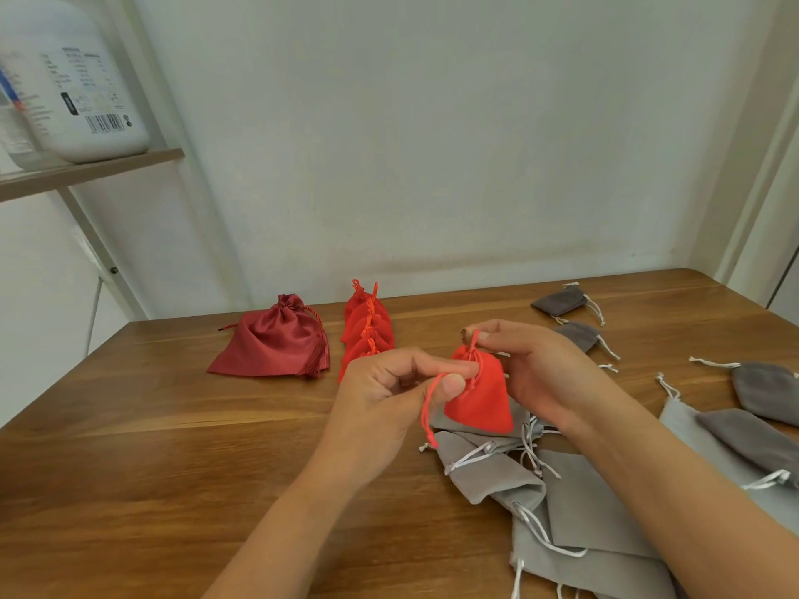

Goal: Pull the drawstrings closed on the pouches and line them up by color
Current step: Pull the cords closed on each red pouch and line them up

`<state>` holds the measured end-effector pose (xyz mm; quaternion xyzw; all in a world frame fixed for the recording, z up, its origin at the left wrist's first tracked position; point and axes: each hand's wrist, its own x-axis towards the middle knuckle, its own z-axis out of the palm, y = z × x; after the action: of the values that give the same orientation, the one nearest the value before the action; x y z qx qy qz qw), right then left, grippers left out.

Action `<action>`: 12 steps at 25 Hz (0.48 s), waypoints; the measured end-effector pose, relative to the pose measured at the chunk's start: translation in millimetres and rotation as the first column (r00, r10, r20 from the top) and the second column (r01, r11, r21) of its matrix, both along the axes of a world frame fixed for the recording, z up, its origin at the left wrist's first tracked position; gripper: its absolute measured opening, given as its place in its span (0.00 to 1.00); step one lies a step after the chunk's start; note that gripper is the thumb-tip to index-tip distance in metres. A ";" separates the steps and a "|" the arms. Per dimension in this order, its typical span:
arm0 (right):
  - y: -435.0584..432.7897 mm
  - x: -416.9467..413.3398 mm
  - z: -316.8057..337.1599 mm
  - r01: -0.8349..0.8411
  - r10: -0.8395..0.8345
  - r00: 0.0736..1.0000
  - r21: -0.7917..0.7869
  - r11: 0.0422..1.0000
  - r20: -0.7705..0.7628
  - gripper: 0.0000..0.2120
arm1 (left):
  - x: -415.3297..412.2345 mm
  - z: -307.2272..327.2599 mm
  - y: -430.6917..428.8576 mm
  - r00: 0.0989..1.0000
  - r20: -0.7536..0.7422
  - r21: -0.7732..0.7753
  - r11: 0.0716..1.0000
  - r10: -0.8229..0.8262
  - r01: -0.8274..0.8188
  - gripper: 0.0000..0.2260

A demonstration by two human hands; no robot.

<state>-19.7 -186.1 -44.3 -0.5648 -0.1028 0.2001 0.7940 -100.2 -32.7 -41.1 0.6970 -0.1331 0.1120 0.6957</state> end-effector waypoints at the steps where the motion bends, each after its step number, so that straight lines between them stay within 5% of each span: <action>1: 2.6 -0.8 -1.7 0.049 -0.035 0.992 -0.113 0.992 0.123 0.08 | -1.6 1.6 -1.0 1.000 0.002 0.014 1.000 -0.003 0.003 0.08; 3: 5.9 -1.7 -6.2 0.295 -0.078 0.852 -0.352 0.888 0.517 0.09 | -3.6 3.4 -2.3 1.000 0.004 0.030 1.000 -0.008 0.008 0.09; 4: 6.4 -1.7 -9.1 0.463 -0.043 0.696 -0.402 0.790 0.716 0.09 | -4.0 4.3 -2.5 1.000 0.003 0.033 0.999 -0.011 0.011 0.09; 6: 4.6 0.5 -13.1 0.664 0.085 0.396 -0.349 0.661 0.914 0.06 | -4.0 4.8 -2.4 1.000 0.004 0.036 0.999 -0.015 0.015 0.09; 7: 3.0 2.1 -13.5 0.691 0.103 0.344 -0.326 0.645 0.933 0.05 | -3.4 4.3 -2.0 1.000 0.002 0.040 0.999 -0.018 0.018 0.09; 8: 1.4 2.4 -12.6 0.672 0.068 0.377 -0.323 0.667 0.924 0.05 | -3.0 4.1 -1.8 1.000 -0.008 0.044 0.999 -0.023 0.024 0.08; 9: -0.1 1.9 -9.3 0.595 -0.014 0.511 -0.343 0.727 0.859 0.06 | -2.8 3.3 -1.3 0.999 -0.023 0.050 0.998 -0.031 0.032 0.08; 11: -0.1 -0.5 -1.4 0.299 -0.136 0.845 -0.247 0.922 0.516 0.08 | -1.8 1.3 -0.4 0.997 -0.060 0.071 0.996 -0.047 0.051 0.07; 12: 0.8 -1.4 0.8 0.190 -0.128 0.931 -0.154 0.970 0.342 0.09 | -1.7 0.8 -0.3 0.996 -0.072 0.080 0.995 -0.049 0.054 0.06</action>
<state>-21.1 -185.3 -43.5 -0.6678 -0.1690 0.0462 0.7234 -102.0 -33.0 -40.3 0.7247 -0.1312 0.0641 0.6734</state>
